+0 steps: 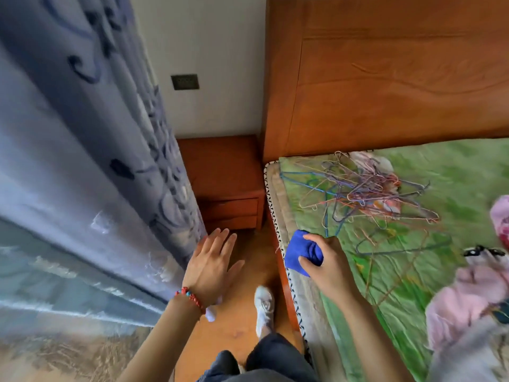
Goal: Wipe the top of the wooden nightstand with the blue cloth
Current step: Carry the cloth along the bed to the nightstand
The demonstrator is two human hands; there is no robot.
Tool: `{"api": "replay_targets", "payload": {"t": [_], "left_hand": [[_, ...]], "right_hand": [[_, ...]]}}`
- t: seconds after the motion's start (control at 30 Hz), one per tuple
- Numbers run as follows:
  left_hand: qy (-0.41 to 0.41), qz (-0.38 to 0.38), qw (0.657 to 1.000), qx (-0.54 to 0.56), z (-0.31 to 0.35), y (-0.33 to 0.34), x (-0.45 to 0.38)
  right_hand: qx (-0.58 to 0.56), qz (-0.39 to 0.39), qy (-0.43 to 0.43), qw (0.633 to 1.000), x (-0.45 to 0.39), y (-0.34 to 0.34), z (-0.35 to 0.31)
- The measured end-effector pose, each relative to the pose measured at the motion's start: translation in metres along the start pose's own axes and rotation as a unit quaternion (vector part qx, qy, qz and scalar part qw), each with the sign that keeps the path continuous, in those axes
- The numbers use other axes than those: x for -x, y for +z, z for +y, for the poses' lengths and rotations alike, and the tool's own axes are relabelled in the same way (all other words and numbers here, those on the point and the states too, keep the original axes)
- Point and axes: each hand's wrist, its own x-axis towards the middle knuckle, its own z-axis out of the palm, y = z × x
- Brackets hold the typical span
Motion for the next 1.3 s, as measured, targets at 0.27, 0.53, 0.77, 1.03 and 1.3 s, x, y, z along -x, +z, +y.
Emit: {"api": "replay_targets", "payload": {"t": [0.27, 0.53, 0.77, 1.03, 1.3], "left_hand": [[-0.065, -0.049, 0.997, -0.016, -0.024, 0.015, -0.137], [-0.159, -0.069, 0.985, -0.005, -0.07, 0.032, -0.238], [-0.198, -0.116, 0.973, -0.015, -0.135, 0.057, -0.293], [-0.222, -0.166, 0.961, 0.006, -0.22, 0.096, -0.338], [-0.189, -0.206, 0.96, 0.021, -0.259, 0.167, -0.385]], "right_hand": [[0.002, -0.027, -0.019, 0.999, -0.15, -0.003, 0.012], [-0.007, -0.11, -0.026, 0.994, -0.276, 0.01, 0.009], [-0.027, -0.143, 0.002, 0.989, -0.355, 0.062, 0.003], [-0.045, -0.147, 0.056, 0.987, -0.431, 0.151, 0.008], [-0.049, -0.146, 0.09, 0.984, -0.483, 0.229, 0.052]]}}
